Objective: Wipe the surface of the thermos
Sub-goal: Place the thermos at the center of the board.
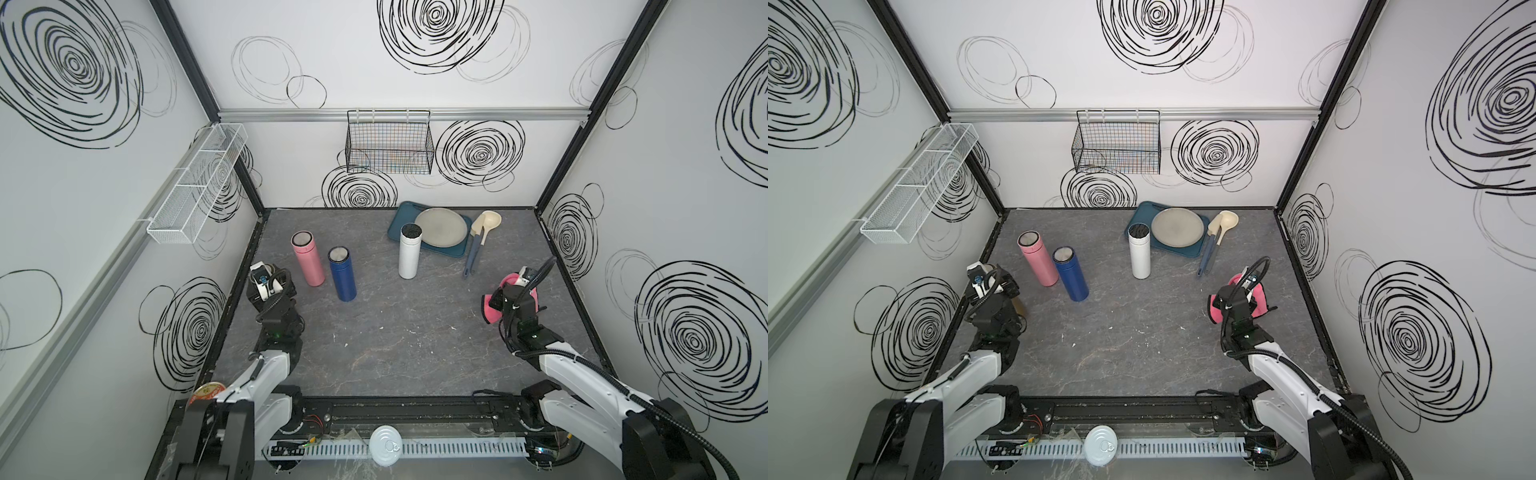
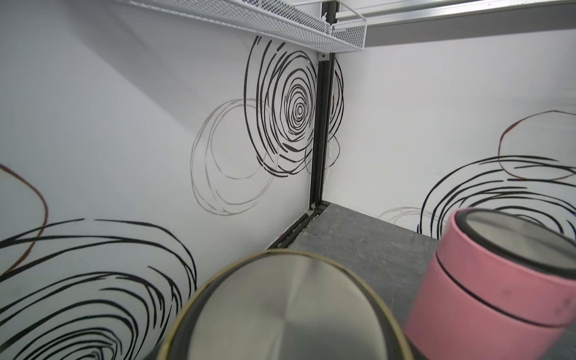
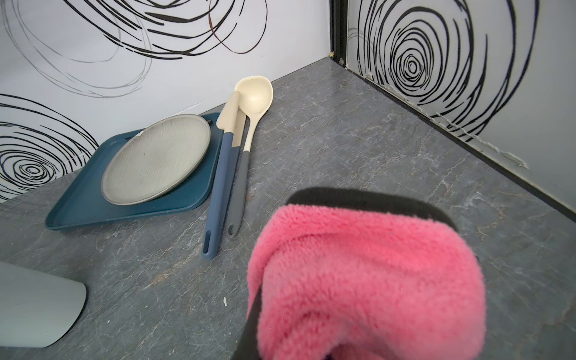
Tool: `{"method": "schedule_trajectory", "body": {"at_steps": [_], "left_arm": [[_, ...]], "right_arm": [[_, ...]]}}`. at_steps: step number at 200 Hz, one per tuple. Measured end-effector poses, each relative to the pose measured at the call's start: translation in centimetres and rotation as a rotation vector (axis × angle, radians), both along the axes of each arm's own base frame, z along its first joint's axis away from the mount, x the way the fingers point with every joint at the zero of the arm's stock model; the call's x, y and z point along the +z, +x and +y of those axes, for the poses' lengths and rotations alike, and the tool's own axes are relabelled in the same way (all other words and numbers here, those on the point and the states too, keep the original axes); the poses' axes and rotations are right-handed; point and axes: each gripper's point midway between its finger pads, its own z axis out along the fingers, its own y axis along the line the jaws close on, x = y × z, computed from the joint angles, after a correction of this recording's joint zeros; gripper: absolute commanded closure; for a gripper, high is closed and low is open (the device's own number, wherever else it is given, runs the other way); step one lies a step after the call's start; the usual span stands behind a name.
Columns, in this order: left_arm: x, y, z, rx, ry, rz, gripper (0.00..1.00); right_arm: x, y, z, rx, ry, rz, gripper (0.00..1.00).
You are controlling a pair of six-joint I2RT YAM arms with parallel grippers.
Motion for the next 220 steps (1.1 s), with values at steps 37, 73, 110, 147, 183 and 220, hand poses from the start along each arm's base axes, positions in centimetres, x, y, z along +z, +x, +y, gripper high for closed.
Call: {"method": "schedule_trajectory", "body": {"at_steps": [37, 73, 110, 147, 183, 220], "left_arm": [[-0.3, 3.6, 0.7, -0.021, 0.037, 0.016, 1.0], [-1.4, 5.9, 0.9, -0.03, 0.08, 0.025, 1.0], [-1.8, 7.3, 1.8, -0.021, 0.1, -0.005, 1.0], [-1.8, 7.2, 2.8, -0.015, 0.09, -0.038, 0.46], [-1.7, 7.2, 2.9, -0.017, 0.083, -0.047, 0.01], [-1.0, 7.1, 2.8, -0.02, 0.084, -0.054, 0.01]], "right_arm": [[-0.6, 0.2, 0.0, -0.004, -0.008, 0.019, 1.0], [-1.4, 0.4, -0.1, -0.007, -0.021, 0.05, 1.0], [-1.4, 0.4, 0.0, -0.006, -0.02, 0.05, 1.0], [-1.4, 0.4, 0.0, -0.005, -0.02, 0.05, 1.0], [-1.5, 0.4, 0.0, -0.002, -0.021, 0.051, 1.0], [-1.5, 0.4, 0.2, 0.008, -0.02, 0.053, 1.0]]}}
